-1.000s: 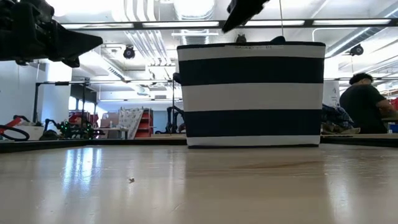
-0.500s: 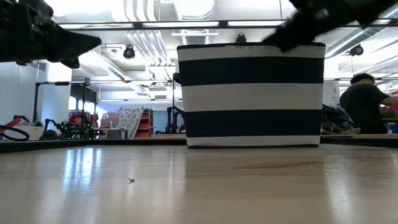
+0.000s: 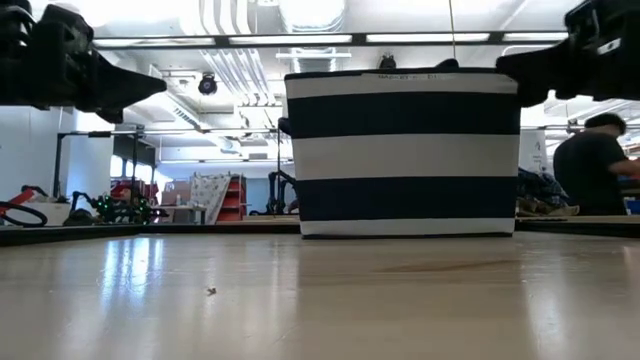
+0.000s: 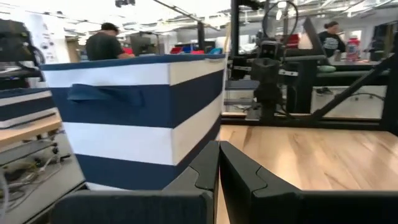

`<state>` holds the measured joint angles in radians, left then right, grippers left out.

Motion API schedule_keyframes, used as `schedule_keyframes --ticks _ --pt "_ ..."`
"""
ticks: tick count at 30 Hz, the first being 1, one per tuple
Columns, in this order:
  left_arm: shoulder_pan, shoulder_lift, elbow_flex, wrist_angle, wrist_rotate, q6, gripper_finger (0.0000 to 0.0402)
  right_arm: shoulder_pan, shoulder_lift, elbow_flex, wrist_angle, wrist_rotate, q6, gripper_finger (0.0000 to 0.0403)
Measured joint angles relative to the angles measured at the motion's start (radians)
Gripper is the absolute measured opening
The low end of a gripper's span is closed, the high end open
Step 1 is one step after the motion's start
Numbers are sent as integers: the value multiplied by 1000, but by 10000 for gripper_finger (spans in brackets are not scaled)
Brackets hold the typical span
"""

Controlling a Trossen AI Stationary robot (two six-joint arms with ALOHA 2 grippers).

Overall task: Sort clothes
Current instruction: Return to Home Position

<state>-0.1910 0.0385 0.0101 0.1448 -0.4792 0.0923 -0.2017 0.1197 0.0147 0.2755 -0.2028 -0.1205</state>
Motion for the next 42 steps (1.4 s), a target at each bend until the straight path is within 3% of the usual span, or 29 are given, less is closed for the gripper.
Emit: schedule_keyframes --ticks 2,9,16,26,31,35,39,42 --pt "2 -11 0 -17 -11 0 0 -29 -121 0 -104 -18 -1 0" --pt "20 -38 0 -71 -49 -52 0 -141 -121 -1 -175 -102 -4 0" --pt "36 -38 -1 -68 -59 -46 0 -192 -57 -1 -217 -91 102 0" --pt "36 -35 -1 -68 -55 -75 0 -191 -46 -2 -191 -36 102 0" --pt "36 -35 -1 -69 -55 -71 0 -189 -91 -2 -221 -25 182 0" --pt "36 -34 -1 -70 -56 -68 0 -180 -119 -2 -236 21 178 0" --pt "36 -34 -2 -70 -55 -68 0 -181 -114 -2 -258 155 131 0" --pt "36 -35 -2 -70 -55 -70 0 -180 -109 -3 -256 128 128 0"
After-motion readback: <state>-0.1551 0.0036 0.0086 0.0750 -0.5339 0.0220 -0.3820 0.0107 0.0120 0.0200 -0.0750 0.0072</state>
